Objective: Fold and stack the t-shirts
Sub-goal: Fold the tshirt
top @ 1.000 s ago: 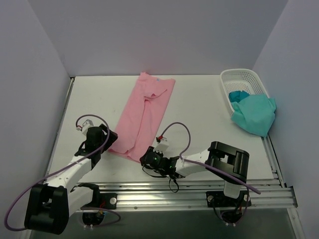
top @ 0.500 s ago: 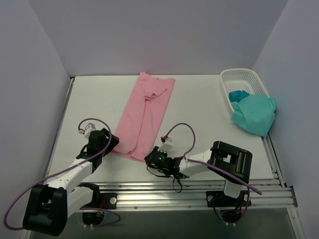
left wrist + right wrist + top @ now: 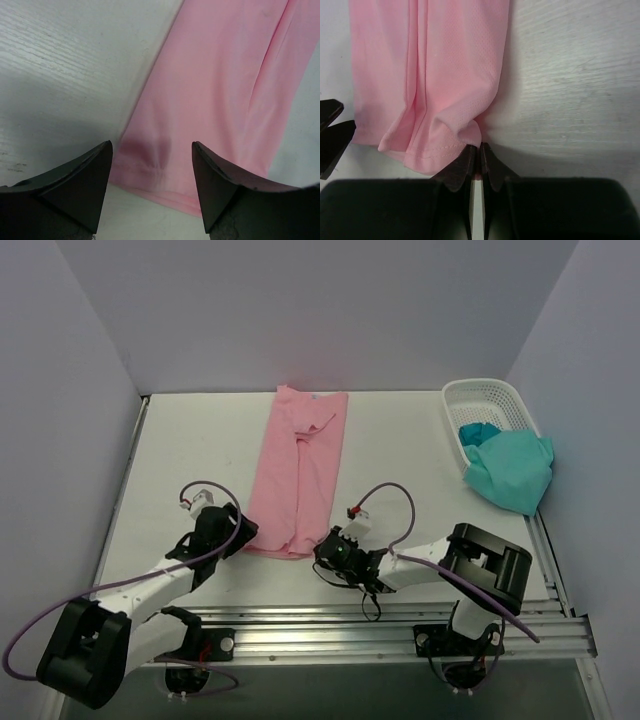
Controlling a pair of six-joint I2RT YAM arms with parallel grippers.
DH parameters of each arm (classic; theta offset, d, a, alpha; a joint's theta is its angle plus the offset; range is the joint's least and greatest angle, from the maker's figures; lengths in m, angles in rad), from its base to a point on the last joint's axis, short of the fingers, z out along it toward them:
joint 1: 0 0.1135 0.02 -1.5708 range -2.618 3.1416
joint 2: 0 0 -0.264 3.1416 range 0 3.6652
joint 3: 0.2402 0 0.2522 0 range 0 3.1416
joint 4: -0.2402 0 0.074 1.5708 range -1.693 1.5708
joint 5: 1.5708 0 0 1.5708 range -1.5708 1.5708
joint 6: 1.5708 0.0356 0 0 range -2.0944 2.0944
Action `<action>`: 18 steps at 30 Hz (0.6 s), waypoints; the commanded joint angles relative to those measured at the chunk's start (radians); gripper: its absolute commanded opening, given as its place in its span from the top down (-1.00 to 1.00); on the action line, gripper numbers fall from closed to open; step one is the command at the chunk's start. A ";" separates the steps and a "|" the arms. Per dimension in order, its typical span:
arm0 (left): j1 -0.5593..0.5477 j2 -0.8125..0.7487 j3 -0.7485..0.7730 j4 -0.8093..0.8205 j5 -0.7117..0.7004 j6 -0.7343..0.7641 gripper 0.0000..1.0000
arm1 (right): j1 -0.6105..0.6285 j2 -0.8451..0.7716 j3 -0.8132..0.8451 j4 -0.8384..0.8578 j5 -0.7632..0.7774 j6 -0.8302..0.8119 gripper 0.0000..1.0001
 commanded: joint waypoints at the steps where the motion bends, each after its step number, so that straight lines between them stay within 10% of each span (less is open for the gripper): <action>1: -0.008 -0.086 0.015 -0.059 -0.036 -0.005 -0.46 | -0.025 -0.058 -0.042 -0.159 0.082 -0.032 1.00; 18: -0.113 -0.061 -0.067 0.049 -0.019 -0.068 -0.44 | -0.070 -0.072 -0.072 -0.167 0.085 -0.067 1.00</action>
